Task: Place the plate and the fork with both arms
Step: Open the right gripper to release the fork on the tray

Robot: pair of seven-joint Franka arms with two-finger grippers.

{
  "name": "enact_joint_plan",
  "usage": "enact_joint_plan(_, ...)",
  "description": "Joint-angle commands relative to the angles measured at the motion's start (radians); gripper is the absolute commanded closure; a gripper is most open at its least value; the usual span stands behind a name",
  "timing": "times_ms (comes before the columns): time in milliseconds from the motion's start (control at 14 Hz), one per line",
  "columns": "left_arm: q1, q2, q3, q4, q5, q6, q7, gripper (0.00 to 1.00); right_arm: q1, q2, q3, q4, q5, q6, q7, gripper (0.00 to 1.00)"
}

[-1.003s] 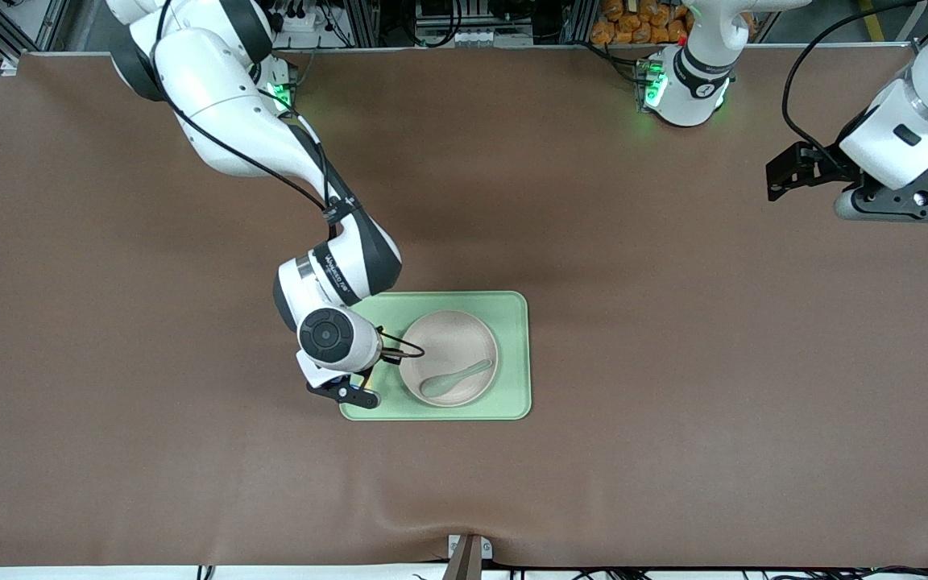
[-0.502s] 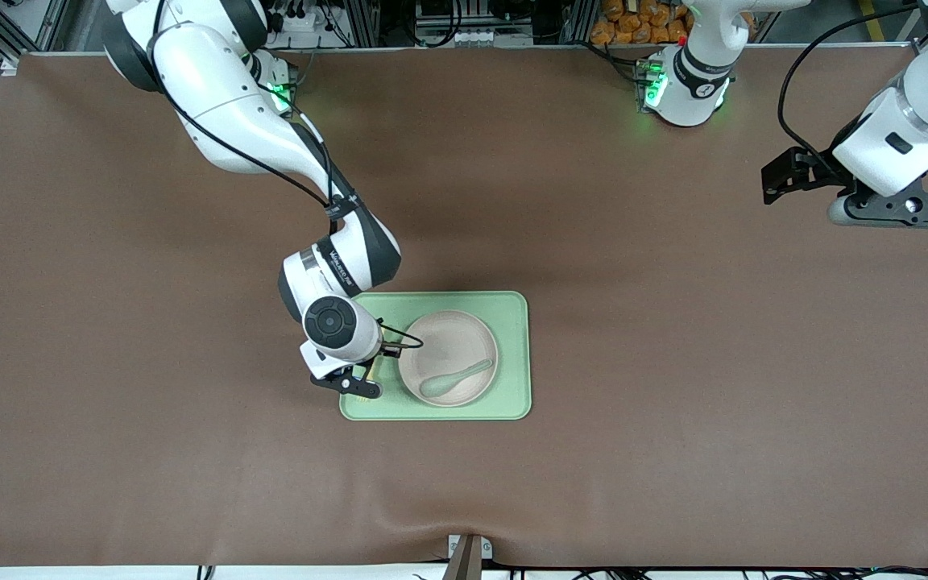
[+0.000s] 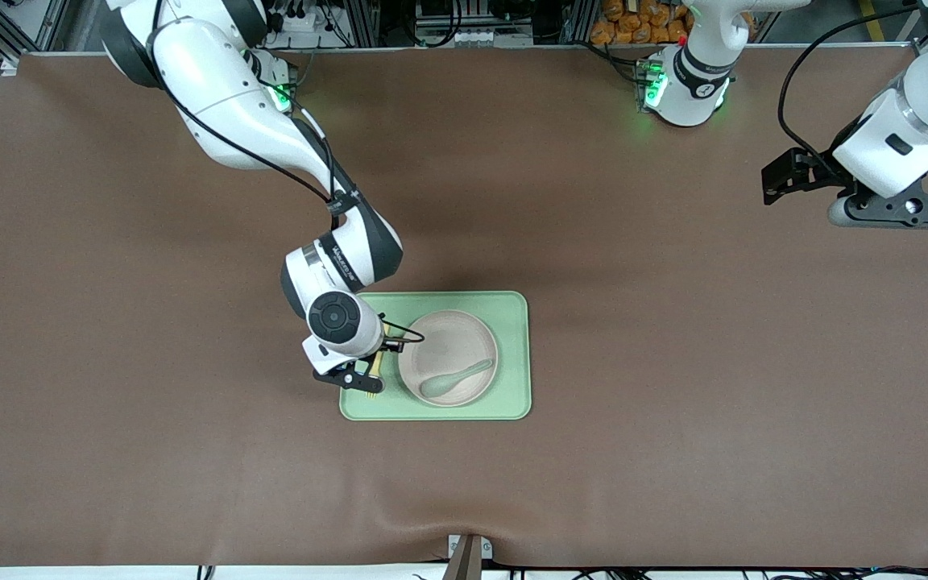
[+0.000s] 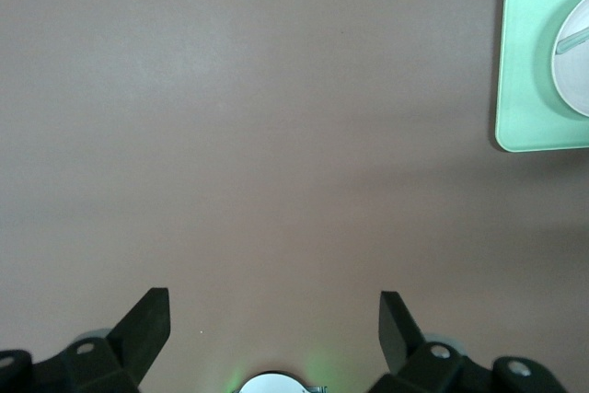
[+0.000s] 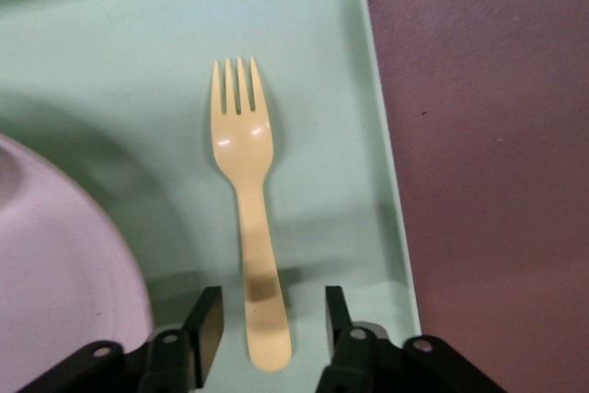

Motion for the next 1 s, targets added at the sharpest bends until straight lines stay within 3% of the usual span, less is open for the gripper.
enact_joint_plan(0, -0.002, 0.0, 0.0, 0.004, 0.006, 0.003, -0.02, 0.0, -0.039, -0.071, 0.011, -0.014, -0.01, -0.024, -0.012, 0.03)
enact_joint_plan(287, 0.001, 0.0, 0.0, 0.004, 0.008, 0.003, -0.02, 0.0, -0.099, -0.128, 0.014, -0.004, -0.001, -0.027, -0.015, 0.0)
enact_joint_plan(573, 0.001, 0.0, 0.0, 0.005, 0.008, 0.001, -0.015, 0.0, -0.304, -0.182, 0.165, -0.008, -0.015, -0.049, -0.016, 0.0)
enact_joint_plan(931, 0.006, 0.001, 0.002, 0.041, 0.009, -0.001, 0.008, 0.0, -0.435, -0.286, 0.172, -0.001, -0.009, -0.223, -0.123, 0.0)
